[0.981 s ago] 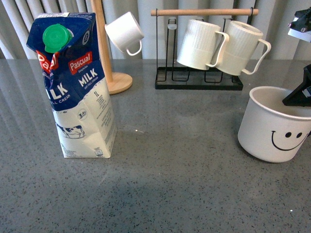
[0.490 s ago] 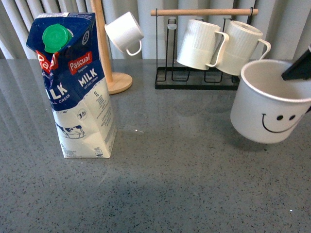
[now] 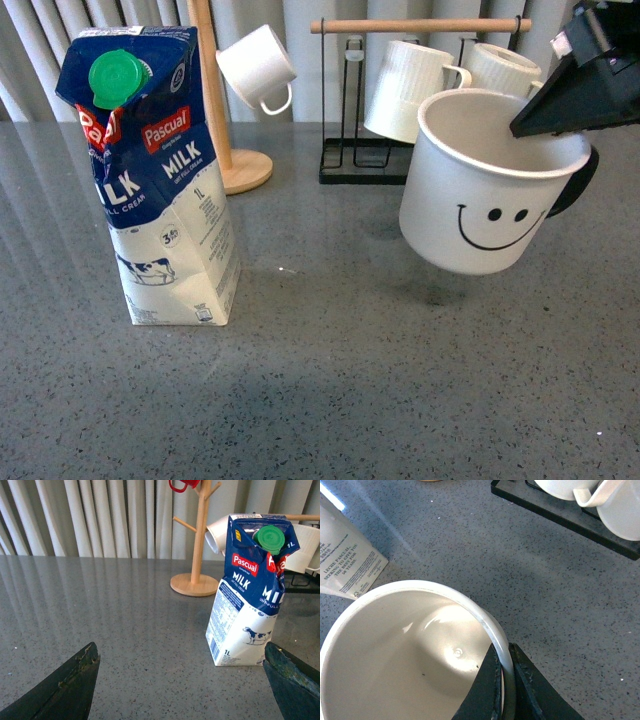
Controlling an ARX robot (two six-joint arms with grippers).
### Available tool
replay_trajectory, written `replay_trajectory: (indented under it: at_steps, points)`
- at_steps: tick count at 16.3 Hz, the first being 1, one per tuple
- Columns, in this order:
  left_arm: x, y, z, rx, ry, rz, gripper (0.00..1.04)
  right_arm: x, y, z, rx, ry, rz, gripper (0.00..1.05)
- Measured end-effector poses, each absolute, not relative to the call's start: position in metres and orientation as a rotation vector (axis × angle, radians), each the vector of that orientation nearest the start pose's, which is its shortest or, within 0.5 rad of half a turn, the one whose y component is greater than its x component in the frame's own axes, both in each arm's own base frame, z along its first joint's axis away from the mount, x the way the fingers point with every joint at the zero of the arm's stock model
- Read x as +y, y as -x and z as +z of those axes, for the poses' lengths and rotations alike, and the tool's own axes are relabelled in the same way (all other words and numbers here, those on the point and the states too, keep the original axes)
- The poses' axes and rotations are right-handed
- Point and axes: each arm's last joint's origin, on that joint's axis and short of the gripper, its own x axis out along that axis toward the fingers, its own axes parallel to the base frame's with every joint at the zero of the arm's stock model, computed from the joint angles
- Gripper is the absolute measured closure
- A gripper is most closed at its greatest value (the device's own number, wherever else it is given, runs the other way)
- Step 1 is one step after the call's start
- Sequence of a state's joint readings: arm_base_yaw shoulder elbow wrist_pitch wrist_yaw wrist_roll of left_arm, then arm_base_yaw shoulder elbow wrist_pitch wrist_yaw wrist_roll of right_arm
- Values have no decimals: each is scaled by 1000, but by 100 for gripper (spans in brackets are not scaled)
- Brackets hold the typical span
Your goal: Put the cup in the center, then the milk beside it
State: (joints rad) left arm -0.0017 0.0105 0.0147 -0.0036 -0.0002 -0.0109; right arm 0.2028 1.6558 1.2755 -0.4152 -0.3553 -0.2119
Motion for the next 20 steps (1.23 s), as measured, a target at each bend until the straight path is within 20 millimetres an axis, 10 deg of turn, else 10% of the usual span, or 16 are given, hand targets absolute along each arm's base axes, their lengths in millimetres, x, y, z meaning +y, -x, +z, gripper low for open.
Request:
replay_trajectory:
  at_steps: [14, 20]
  points:
    - [0, -97, 167, -1, 11, -2, 7, 106, -363, 211, 881, 119, 582, 101]
    - [0, -97, 167, -1, 10, -2, 7, 110, -362, 210, 888, 132, 579, 50]
